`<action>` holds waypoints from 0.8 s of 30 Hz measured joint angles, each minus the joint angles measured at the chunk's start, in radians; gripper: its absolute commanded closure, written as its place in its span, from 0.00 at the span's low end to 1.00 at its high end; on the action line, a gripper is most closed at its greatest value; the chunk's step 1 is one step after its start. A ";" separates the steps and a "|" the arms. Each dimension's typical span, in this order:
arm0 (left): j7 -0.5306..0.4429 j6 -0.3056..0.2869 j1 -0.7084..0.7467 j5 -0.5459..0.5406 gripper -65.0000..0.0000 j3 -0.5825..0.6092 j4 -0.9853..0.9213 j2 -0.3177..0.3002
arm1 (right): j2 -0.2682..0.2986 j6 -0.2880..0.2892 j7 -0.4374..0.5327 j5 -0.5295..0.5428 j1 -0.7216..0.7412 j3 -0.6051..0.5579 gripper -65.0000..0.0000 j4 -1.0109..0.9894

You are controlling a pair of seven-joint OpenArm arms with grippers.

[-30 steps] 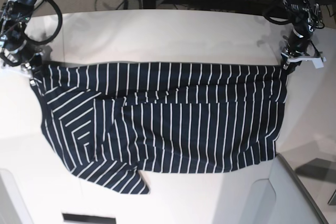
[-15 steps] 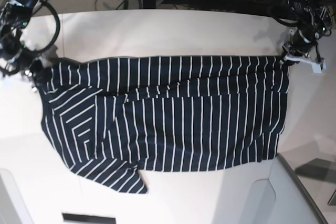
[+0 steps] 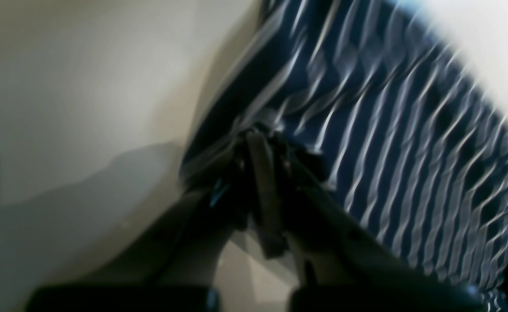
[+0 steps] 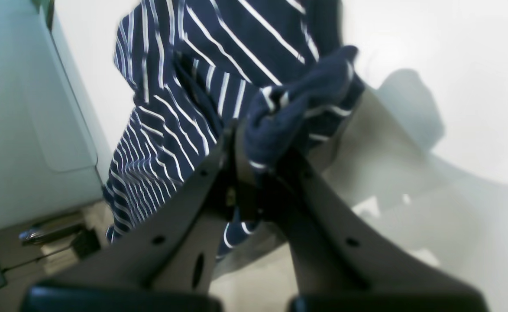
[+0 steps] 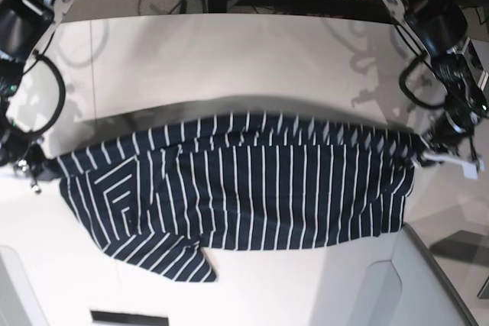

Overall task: Layout the t-shirt on the table in an organized manner, then fold the t-shirt properly
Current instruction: 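Lift the held edge and drag it toward the hem with both grippers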

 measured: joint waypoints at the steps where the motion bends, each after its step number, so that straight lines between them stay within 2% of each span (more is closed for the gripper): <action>1: -0.003 0.001 -0.013 0.000 1.00 0.000 0.000 -0.005 | 0.005 0.000 -0.002 0.004 0.014 -0.005 1.00 -0.006; 3: 0.000 0.002 -0.032 0.005 1.00 -0.002 -0.002 -0.007 | 0.020 -0.007 -0.003 0.005 0.053 -0.009 1.00 -0.046; 4: 0.003 0.012 -0.040 0.005 1.00 -0.002 -0.003 -0.006 | 0.028 -0.027 -0.004 0.006 0.072 -0.009 1.00 -0.069; 5: 0.007 0.039 -0.050 0.005 1.00 0.000 -0.004 -0.004 | 0.037 -0.030 -0.003 0.001 0.088 -0.009 1.00 -0.089; 7: 0.005 0.057 -0.069 0.009 1.00 0.031 -0.004 -0.005 | 0.054 -0.029 -0.003 0.003 0.111 -0.008 1.00 -0.116; 10: 0.003 0.057 -0.099 -0.006 1.00 0.071 -0.004 -0.010 | 0.058 -0.029 -0.001 0.000 0.134 -0.008 1.00 -0.121; 24: 0.008 0.062 -0.157 -0.006 1.00 0.064 -0.001 -0.015 | 0.056 -0.027 -0.018 0.004 0.169 -0.009 1.00 -0.120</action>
